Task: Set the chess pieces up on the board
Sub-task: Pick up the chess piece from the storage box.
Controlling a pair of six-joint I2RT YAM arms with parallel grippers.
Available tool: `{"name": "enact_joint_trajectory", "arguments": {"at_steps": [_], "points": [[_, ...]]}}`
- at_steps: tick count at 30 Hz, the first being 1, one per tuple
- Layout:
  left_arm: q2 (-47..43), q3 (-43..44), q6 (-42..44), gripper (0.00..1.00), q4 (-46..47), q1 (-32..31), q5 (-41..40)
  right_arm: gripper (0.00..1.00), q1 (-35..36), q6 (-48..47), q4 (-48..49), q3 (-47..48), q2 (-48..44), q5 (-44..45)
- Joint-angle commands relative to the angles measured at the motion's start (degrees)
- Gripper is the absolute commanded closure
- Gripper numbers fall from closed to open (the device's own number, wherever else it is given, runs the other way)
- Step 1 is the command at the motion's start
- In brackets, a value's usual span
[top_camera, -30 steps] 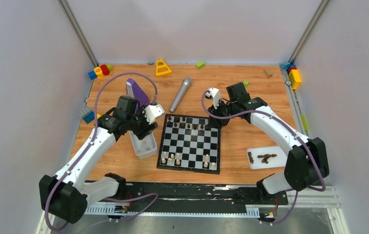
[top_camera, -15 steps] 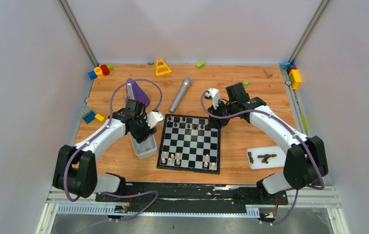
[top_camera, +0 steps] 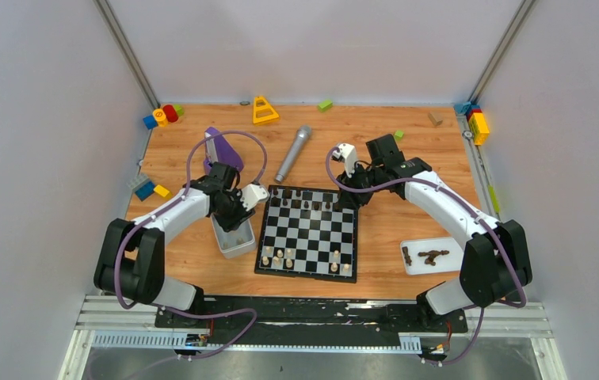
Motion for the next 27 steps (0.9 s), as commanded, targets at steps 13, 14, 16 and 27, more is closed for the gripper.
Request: {"name": "enact_joint_trajectory", "arguments": {"at_steps": [13, 14, 16, 27], "points": [[0.0, 1.2, 0.1, 0.71, -3.2, 0.3, 2.3, 0.65, 0.3, -0.8, 0.9, 0.2, 0.8, -0.5], [-0.4, 1.5, -0.1, 0.73, -3.3, 0.3, 2.3, 0.65, 0.3, -0.8, 1.0, 0.2, 0.7, -0.5], [-2.4, 2.6, -0.8, 0.75, -4.4, 0.3, 2.7, 0.65, 0.3, -0.8, 1.0, 0.2, 0.6, -0.5], [-10.4, 13.8, -3.2, 0.78, -17.9, -1.2, 9.5, 0.66, 0.3, -0.9, 1.0, 0.4, 0.5, 0.3]]}}
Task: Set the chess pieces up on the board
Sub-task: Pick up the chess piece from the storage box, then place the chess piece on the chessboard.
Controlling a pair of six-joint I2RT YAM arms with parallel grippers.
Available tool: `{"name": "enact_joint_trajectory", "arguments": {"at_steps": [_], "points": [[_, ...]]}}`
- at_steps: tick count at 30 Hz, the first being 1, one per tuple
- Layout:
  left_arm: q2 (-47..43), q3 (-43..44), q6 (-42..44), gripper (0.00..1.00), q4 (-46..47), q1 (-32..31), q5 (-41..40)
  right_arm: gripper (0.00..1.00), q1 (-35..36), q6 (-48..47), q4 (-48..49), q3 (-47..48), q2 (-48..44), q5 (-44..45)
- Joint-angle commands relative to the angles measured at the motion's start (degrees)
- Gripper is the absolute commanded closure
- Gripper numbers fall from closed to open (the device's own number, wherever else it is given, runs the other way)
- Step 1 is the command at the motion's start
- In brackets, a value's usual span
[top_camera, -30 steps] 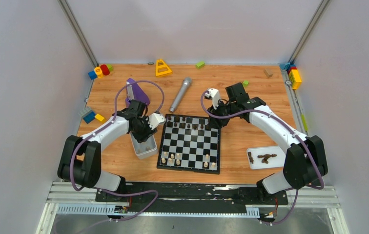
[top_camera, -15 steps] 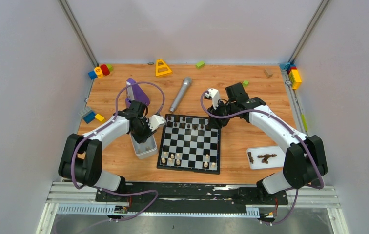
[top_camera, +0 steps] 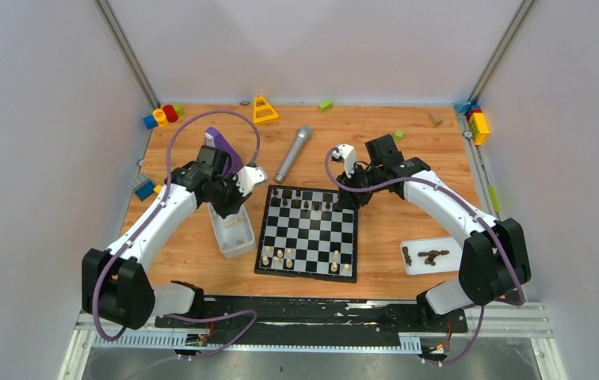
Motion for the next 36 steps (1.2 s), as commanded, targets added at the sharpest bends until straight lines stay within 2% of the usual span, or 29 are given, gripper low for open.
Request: {"name": "enact_joint_trajectory", "arguments": {"at_steps": [1, 4, 10, 18, 28, 36], "points": [[-3.6, 4.8, -2.1, 0.78, -6.9, -2.3, 4.4, 0.66, 0.3, -1.0, 1.1, 0.4, -0.3, 0.6], [-4.0, 7.0, -3.3, 0.78, -8.0, -6.2, 4.8, 0.66, 0.3, -1.1, 1.3, 0.4, -0.5, 1.2], [-1.6, 9.6, -5.8, 0.77, -7.0, -18.3, 4.7, 0.67, 0.0, -0.3, 2.1, 0.6, -1.4, 4.4], [7.5, 12.7, -4.0, 0.77, -4.6, -31.3, 4.0, 0.67, -4.4, 0.9, 2.7, 1.1, -1.5, 7.1], [18.2, 15.2, -3.4, 0.76, -0.4, -39.5, 2.6, 0.67, -6.6, 0.8, 2.8, 0.8, -2.3, 6.9], [22.8, 15.8, -3.1, 0.76, 1.6, -40.8, 0.7, 0.67, -6.6, 0.5, 2.8, 0.5, -2.1, 6.3]]}}
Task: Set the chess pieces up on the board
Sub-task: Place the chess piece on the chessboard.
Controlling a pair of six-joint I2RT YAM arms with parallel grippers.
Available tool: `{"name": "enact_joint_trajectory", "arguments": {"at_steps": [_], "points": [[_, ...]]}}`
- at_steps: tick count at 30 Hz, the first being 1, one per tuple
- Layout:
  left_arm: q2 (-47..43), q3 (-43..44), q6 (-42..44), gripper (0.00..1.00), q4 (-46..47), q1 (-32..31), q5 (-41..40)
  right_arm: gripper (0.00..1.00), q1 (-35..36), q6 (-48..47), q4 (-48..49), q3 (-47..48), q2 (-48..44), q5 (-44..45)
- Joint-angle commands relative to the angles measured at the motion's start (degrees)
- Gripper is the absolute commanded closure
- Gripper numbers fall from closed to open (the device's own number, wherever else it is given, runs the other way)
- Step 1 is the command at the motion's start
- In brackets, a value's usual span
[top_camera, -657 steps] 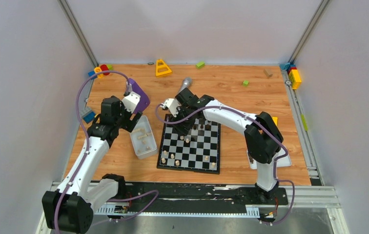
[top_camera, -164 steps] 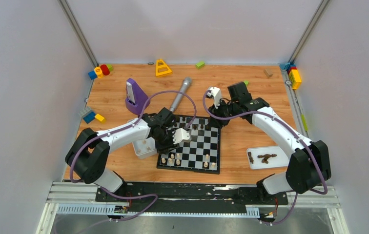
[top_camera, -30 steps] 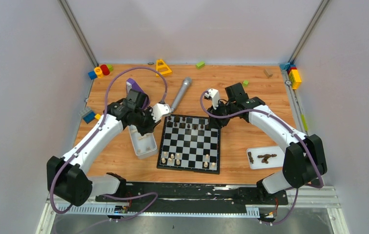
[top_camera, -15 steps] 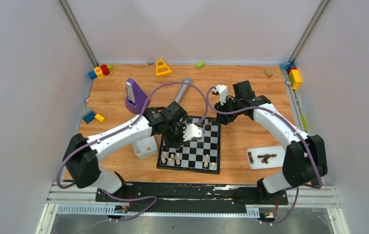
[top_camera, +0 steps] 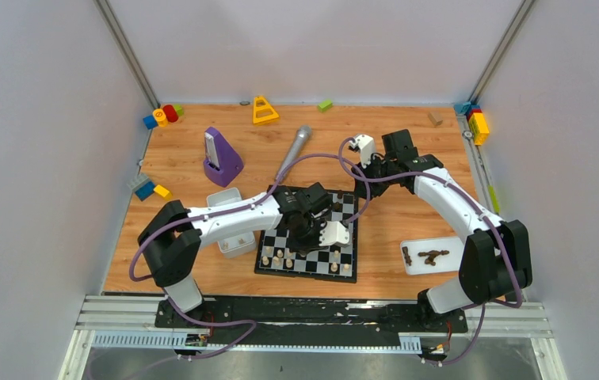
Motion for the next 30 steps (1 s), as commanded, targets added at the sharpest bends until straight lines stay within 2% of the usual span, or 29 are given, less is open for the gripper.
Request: {"name": "enact_joint_trajectory", "arguments": {"at_steps": [1, 30], "points": [[1.5, 1.9, 0.7, 0.76, 2.3, -0.4, -1.2, 0.67, 0.1, -0.1, 1.8, 0.5, -1.8, -0.8], [4.7, -0.6, 1.2, 0.74, 2.6, -0.4, -2.9, 0.66, 0.1, -0.6, 1.4, 0.4, -1.0, -1.4]]}}
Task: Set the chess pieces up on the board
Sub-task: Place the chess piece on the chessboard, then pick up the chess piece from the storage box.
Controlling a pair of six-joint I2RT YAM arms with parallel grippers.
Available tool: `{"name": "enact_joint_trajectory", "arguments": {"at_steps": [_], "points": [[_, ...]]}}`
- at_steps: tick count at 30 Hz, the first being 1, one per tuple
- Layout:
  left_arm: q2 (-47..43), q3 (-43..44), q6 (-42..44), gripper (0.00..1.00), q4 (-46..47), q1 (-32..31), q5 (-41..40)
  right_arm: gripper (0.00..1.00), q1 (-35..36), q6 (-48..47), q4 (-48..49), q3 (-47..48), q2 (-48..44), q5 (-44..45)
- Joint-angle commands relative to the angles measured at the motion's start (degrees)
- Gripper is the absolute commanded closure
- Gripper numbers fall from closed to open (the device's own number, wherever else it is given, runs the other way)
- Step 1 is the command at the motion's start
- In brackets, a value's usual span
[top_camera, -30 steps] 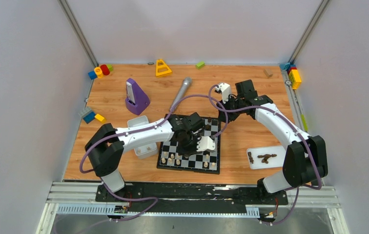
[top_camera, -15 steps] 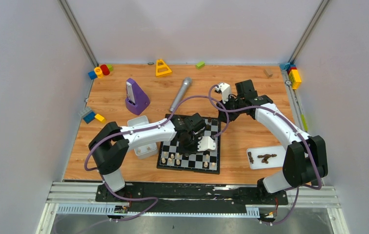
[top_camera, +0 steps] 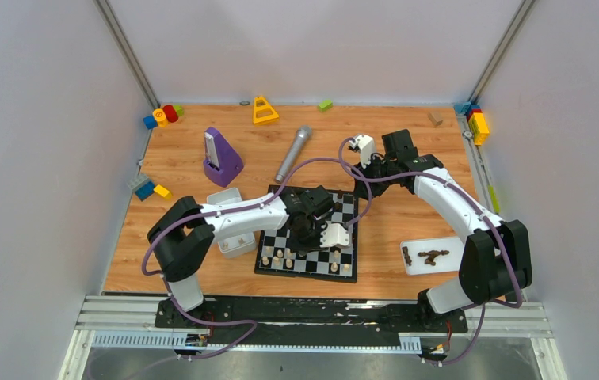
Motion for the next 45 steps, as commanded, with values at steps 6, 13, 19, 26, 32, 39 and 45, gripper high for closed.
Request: {"name": "enact_joint_trajectory", "arguments": {"at_steps": [6, 13, 19, 26, 32, 39, 45], "points": [[0.4, -0.4, 0.7, 0.73, 0.2, -0.4, 0.3, 0.66, 0.1, -0.6, 1.4, 0.4, -0.8, -1.0], [-0.8, 0.0, -0.4, 0.52, 0.6, -0.4, -0.8, 0.66, 0.1, -0.7, 1.3, 0.4, -0.6, -1.0], [-6.2, -0.4, -0.8, 0.42, 1.7, 0.2, -4.0, 0.66, 0.1, -0.7, 1.2, 0.4, -0.5, -1.0], [-15.9, -2.4, -1.6, 0.40, 1.8, 9.4, -0.8, 0.66, 0.2, -0.8, 1.2, 0.4, -0.6, -0.9], [-25.1, -7.5, -0.9, 0.42, 1.0, 25.1, -1.1, 0.66, 0.2, -1.2, 1.0, 0.5, -0.2, -1.2], [-28.8, -12.3, 4.8, 0.42, 0.5, 37.7, -3.5, 0.66, 0.5, -1.4, 0.8, 0.6, 0.1, -1.3], [-23.7, -14.0, 9.3, 0.43, 3.6, 43.8, -5.6, 0.66, 0.7, -1.4, 0.7, 0.7, 0.3, -1.3]]}}
